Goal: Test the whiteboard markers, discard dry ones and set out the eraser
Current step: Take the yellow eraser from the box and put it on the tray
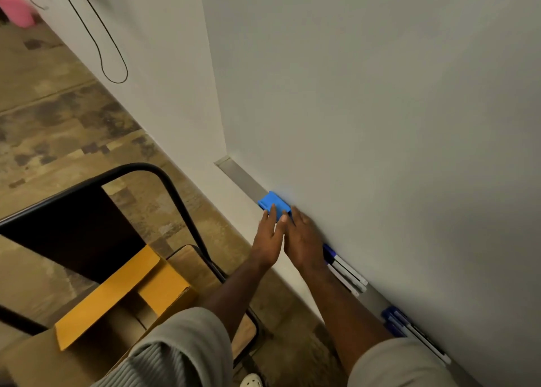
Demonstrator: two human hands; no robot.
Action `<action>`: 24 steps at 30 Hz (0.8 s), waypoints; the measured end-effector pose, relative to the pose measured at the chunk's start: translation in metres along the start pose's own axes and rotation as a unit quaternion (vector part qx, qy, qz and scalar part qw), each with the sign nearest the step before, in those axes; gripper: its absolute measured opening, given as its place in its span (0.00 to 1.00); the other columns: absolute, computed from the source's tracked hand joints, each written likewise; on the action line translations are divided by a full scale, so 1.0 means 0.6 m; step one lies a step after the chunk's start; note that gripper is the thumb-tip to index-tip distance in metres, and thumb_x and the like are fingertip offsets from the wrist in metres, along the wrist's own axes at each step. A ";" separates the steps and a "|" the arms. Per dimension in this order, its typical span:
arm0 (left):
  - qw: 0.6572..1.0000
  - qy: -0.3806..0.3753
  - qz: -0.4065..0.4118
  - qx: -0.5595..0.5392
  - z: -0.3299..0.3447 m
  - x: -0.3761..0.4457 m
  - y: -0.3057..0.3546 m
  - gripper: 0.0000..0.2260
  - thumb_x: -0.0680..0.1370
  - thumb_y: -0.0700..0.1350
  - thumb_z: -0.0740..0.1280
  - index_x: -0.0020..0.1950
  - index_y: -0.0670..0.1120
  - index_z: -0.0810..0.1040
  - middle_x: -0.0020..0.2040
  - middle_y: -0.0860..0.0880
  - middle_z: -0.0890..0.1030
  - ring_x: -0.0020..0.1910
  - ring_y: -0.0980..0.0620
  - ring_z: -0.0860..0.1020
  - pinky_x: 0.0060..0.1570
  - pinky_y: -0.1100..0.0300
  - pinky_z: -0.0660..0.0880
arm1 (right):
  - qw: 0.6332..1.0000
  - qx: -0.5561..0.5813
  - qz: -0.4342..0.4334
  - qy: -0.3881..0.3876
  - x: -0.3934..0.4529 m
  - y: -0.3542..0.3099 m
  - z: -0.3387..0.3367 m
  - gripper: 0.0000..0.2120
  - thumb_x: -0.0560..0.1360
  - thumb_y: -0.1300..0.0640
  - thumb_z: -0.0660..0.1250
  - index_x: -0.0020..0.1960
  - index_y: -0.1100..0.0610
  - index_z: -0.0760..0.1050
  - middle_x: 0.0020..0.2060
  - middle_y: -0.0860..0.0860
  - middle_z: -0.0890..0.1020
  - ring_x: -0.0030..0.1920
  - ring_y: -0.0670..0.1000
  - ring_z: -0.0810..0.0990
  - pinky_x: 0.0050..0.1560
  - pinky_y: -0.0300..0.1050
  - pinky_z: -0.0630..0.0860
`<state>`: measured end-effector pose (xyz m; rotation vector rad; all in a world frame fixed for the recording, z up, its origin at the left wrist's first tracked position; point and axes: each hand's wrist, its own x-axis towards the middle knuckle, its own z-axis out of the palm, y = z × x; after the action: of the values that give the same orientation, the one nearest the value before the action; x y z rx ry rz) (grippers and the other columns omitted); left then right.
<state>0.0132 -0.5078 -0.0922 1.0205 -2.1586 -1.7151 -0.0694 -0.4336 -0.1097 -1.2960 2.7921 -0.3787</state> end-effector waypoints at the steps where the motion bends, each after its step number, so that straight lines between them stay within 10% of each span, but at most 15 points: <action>1: 1.000 0.003 0.005 0.010 0.001 0.001 0.000 0.32 0.82 0.66 0.50 0.82 0.51 0.52 0.82 0.51 0.53 0.81 0.55 0.49 0.80 0.49 0.50 | 1.000 -0.016 -0.006 -0.007 0.000 0.001 0.004 0.26 0.74 0.62 0.72 0.71 0.59 0.72 0.71 0.59 0.74 0.68 0.59 0.76 0.63 0.52 0.77; 5: 0.998 0.008 0.027 0.064 -0.002 0.009 -0.002 0.29 0.84 0.61 0.50 0.82 0.48 0.53 0.82 0.49 0.55 0.81 0.53 0.51 0.80 0.51 0.50 | 0.997 -0.065 -0.036 0.002 0.001 0.004 0.014 0.32 0.72 0.59 0.74 0.73 0.61 0.70 0.72 0.59 0.73 0.71 0.58 0.73 0.69 0.52 0.72; 10: 0.983 -0.042 0.080 0.158 0.001 0.005 -0.005 0.38 0.77 0.70 0.41 0.82 0.51 0.50 0.82 0.49 0.52 0.81 0.50 0.47 0.80 0.47 0.49 | 0.974 -0.185 -0.119 -0.063 0.004 0.014 0.020 0.33 0.82 0.49 0.54 0.82 0.58 0.45 0.81 0.60 0.52 0.81 0.60 0.46 0.79 0.57 0.46; 24: 0.947 -0.112 0.218 0.207 0.062 -0.077 -0.001 0.40 0.78 0.72 0.45 0.82 0.48 0.47 0.82 0.52 0.47 0.81 0.57 0.44 0.80 0.55 0.48 | 0.993 -0.106 -0.013 -0.046 -0.130 0.065 -0.041 0.33 0.80 0.50 0.51 0.81 0.60 0.48 0.81 0.58 0.53 0.81 0.56 0.51 0.80 0.54 0.49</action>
<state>0.0274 -0.4499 -0.0925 0.3717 -2.7071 -1.2500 -0.0512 -0.3457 -0.1000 -1.3509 2.8019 -0.0210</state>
